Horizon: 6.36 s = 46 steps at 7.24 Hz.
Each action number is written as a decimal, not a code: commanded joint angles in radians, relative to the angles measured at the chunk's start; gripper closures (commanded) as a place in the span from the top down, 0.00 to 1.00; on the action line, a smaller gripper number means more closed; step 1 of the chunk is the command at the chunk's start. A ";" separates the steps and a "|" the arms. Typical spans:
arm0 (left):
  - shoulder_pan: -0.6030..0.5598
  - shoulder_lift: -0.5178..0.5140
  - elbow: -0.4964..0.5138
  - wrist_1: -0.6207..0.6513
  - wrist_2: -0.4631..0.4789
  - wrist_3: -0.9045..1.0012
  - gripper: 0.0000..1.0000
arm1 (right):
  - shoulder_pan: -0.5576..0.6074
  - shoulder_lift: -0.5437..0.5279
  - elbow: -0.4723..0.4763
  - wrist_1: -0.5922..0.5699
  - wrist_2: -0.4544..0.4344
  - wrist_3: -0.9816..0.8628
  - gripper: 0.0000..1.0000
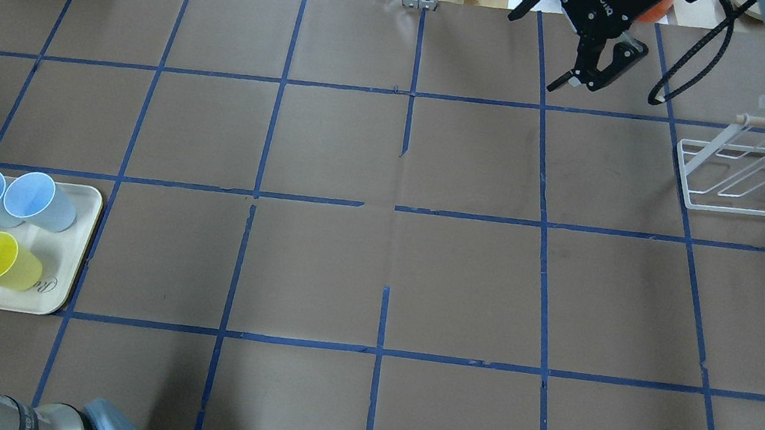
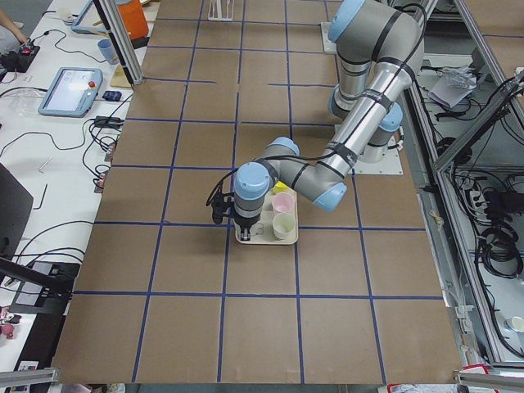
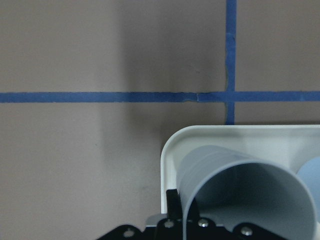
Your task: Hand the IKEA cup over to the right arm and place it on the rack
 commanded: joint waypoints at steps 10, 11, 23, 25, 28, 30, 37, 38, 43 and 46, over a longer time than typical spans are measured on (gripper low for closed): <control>-0.452 0.228 -0.078 -0.157 -0.004 -0.517 0.00 | 0.028 0.029 0.204 -0.013 0.579 0.351 1.00; -0.495 0.226 -0.078 -0.155 -0.009 -0.576 0.00 | 0.028 0.030 0.204 -0.014 0.579 0.351 1.00; -0.560 0.274 -0.223 -0.189 -0.976 -0.736 0.00 | 0.036 0.026 0.213 -0.011 0.628 0.380 1.00; -0.590 0.312 -0.254 -0.180 -1.134 -0.733 0.00 | 0.046 0.027 0.213 -0.011 0.634 0.378 1.00; -0.727 0.320 -0.286 -0.056 -1.210 -0.783 0.00 | 0.051 0.027 0.201 -0.014 0.683 0.421 1.00; -0.727 0.330 -0.342 -0.048 -1.327 -0.790 0.00 | 0.048 0.023 0.206 -0.011 0.685 0.421 1.00; -0.727 0.361 -0.346 -0.048 -1.329 -0.788 0.00 | 0.054 -0.052 0.204 -0.025 0.734 0.542 1.00; -0.727 0.361 -0.346 -0.050 -1.329 -0.787 0.00 | 0.068 -0.054 0.206 -0.025 0.734 0.547 1.00; -0.727 0.364 -0.348 -0.051 -1.331 -0.823 0.74 | 0.094 -0.052 0.204 -0.028 0.739 0.568 0.08; -0.727 0.366 -0.348 -0.051 -1.331 -0.831 0.93 | 0.074 -0.051 0.200 -0.027 0.746 0.568 0.00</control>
